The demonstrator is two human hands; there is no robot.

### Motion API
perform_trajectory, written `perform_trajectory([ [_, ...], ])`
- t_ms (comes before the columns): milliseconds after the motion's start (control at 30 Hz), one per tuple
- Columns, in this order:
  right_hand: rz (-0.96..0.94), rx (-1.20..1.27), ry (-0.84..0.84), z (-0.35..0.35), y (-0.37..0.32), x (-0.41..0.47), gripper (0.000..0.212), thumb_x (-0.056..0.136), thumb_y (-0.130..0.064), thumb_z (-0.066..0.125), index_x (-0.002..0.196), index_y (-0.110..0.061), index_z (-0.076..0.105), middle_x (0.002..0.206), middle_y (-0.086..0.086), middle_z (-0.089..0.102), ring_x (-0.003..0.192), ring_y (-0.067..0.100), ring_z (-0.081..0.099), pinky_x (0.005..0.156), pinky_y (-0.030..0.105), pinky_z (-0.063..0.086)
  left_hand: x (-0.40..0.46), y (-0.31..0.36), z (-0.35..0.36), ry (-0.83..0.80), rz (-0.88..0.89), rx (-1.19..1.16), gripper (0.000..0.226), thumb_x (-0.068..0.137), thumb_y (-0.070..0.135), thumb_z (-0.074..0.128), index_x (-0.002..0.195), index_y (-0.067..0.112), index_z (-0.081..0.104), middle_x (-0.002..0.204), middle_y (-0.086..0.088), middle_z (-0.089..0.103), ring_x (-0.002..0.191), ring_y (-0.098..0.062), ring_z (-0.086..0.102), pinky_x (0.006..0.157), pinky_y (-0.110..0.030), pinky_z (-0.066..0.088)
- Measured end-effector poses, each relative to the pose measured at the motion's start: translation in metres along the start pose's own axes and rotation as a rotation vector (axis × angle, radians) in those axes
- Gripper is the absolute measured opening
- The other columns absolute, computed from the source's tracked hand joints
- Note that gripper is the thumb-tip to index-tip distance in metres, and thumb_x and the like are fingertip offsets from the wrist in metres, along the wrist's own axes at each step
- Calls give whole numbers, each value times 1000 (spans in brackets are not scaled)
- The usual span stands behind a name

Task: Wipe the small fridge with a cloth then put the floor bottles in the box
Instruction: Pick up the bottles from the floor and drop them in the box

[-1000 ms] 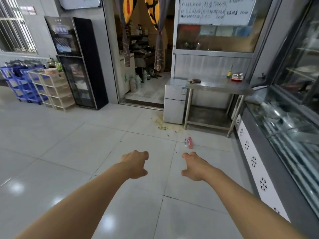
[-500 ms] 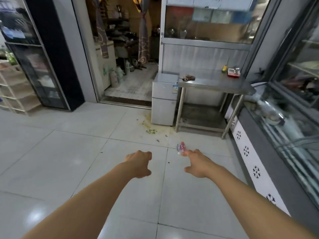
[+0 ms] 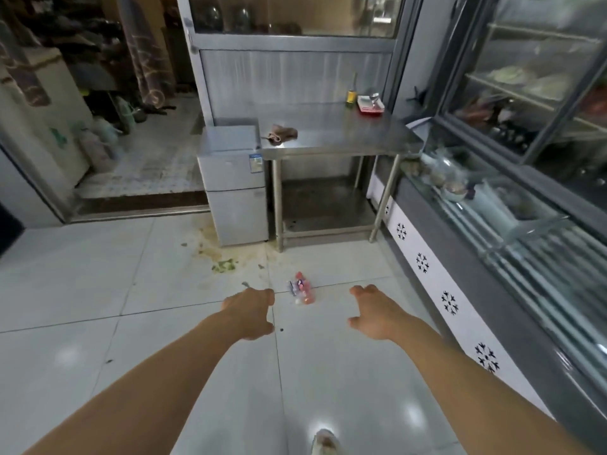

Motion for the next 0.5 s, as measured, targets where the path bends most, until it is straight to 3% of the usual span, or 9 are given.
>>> perform_trajectory([
  [500,-89,-13,-132,-79,15,301,57,91,-27,55,141,-12,32,133,14,40,122,31,46,97,36,44,271,-25,-45,-92,-182,-166,56,84,39,61,133,26,37,129,-3,51,114,-22,53,92,-36,46],
])
Point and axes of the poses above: each hand's wrist, its own x-axis towards the middle knuckle, its own z-axis out of the palm, y = z × x, the point moved 10 cm from there along x, towards the middle knuckle
